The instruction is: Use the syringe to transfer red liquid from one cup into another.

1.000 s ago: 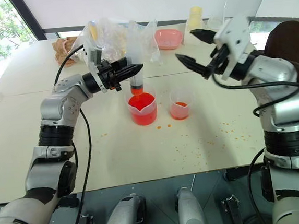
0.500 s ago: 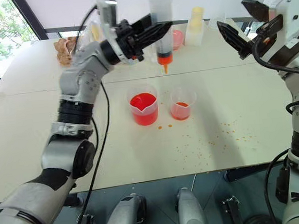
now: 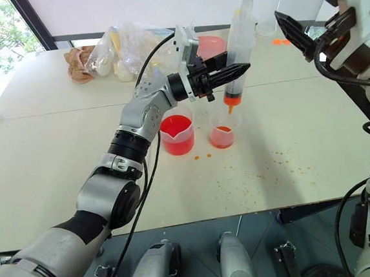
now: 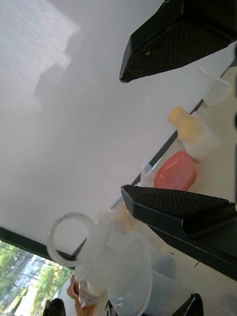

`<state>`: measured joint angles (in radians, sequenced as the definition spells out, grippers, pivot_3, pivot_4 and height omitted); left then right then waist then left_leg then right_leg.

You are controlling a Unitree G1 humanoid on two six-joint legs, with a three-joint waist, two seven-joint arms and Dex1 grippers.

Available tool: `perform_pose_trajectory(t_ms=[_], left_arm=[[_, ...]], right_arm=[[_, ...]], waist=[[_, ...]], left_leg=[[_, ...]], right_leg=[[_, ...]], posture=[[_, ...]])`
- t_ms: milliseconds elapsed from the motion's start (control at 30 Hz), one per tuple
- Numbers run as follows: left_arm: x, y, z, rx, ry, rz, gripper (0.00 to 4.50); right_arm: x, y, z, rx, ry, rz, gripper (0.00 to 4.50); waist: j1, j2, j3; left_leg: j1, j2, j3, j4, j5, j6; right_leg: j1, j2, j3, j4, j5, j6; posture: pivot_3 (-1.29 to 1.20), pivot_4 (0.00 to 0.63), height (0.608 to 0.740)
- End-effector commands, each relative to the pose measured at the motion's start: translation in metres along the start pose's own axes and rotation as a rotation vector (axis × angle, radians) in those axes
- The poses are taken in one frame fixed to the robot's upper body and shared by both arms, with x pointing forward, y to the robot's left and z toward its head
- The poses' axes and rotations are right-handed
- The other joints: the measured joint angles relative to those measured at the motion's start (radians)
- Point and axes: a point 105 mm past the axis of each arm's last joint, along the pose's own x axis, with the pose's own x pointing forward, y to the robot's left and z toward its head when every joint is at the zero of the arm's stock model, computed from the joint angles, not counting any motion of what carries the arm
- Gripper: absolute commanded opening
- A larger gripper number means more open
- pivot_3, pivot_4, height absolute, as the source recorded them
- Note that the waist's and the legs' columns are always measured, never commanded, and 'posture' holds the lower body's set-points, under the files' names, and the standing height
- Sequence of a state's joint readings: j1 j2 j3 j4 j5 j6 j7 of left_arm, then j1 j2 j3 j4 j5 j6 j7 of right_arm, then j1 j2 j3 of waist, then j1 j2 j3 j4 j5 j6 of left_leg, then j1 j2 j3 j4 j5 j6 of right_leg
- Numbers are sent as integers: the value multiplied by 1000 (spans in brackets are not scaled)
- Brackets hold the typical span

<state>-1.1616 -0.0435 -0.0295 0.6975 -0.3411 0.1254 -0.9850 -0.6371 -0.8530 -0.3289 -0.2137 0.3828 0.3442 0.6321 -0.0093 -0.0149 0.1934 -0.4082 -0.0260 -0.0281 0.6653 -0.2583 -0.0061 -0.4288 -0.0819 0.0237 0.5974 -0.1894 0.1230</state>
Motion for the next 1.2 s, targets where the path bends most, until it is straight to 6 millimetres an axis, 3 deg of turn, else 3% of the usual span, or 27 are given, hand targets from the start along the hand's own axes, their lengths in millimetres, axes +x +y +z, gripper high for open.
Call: perform_pose_trajectory(t_ms=[33,467,567,733,967,1200], left_arm=[[3,-7,3,56,7,-37,1447],[-3,-15,-24,98,102,-62,1447],[-4,-17,-29,99,114,-67,1447],[-4,-17,-27,96,106,-66,1447],[-1,-16,-13,104,70,-59,1447],[5,-16,18,122,-20,-50,1447]], right_arm=[[3,6,11,-32,-38,31,3421],[9,39,1,12,-23,192,3421],[11,42,3,21,-41,203,2589],[12,44,3,19,-39,213,65],[11,60,-9,67,0,263,65],[11,82,-22,150,23,303,65]], waist=[[0,0,0],[2,0,0],[1,0,0],[2,0,0],[2,0,0],[1,0,0]], left_leg=[[0,0,0,0,0,0],[0,0,0,0,0,0],[0,0,0,0,0,0],[0,0,0,0,0,0],[0,0,0,0,0,0],[0,0,-1,0,0,0]], right_leg=[[0,0,0,0,0,0],[0,0,0,0,0,0],[0,0,0,0,0,0],[0,0,0,0,0,0],[0,0,0,0,0,0],[0,0,0,0,0,0]], posture=[[0,150,740],[0,150,740],[0,150,740],[0,150,740],[0,150,740],[0,150,740]])
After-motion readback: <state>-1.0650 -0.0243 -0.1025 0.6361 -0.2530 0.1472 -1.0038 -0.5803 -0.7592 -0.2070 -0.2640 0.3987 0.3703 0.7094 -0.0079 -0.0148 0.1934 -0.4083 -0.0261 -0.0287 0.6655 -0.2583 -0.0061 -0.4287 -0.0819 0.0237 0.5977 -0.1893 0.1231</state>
